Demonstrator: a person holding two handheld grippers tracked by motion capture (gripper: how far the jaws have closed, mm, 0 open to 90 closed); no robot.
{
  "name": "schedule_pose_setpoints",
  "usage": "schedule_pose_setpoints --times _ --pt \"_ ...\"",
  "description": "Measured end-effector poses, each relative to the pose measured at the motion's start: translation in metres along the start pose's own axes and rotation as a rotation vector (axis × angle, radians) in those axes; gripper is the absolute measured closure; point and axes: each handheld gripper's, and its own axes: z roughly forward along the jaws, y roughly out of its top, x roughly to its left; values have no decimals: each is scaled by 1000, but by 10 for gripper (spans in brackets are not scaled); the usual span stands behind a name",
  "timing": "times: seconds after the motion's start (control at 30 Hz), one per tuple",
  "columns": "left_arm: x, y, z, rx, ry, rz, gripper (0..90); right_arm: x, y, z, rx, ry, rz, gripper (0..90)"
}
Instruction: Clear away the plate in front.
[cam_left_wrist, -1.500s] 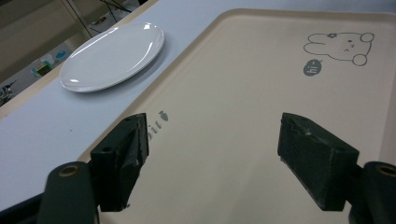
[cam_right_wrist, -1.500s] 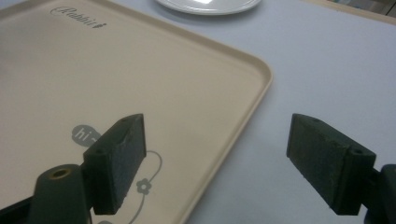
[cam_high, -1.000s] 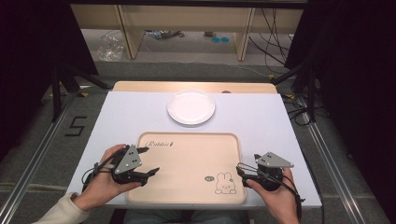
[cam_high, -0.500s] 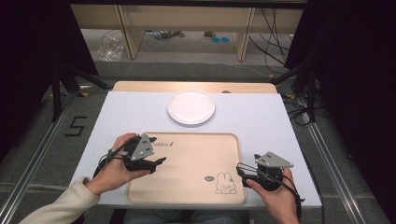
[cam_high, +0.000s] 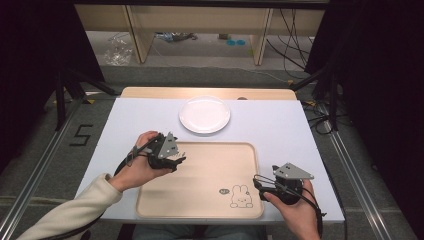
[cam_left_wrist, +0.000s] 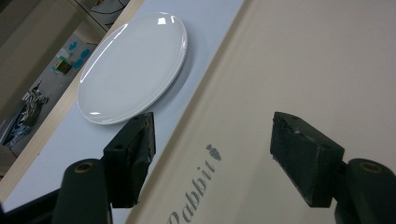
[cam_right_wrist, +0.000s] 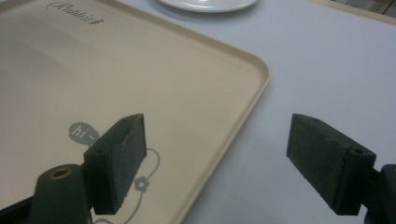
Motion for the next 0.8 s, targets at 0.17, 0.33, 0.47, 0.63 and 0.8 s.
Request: schedule_pose_setpoints --times 0.17,0.33,0.47,0.63,0.8 --pt "9 10 19 14 -2 17 319 0 0 0 3 2 -2 210" --pt "16 19 34 28 -2 31 327 -1 0 1 1 4 -7 210" --pt "19 25 43 37 -1 43 327 -1 0 0 1 4 -6 210" --pt "24 34 63 55 3 55 332 0 -1 0 1 6 -1 211" --pt "28 40 79 74 12 79 345 -1 -1 0 4 8 0 211"
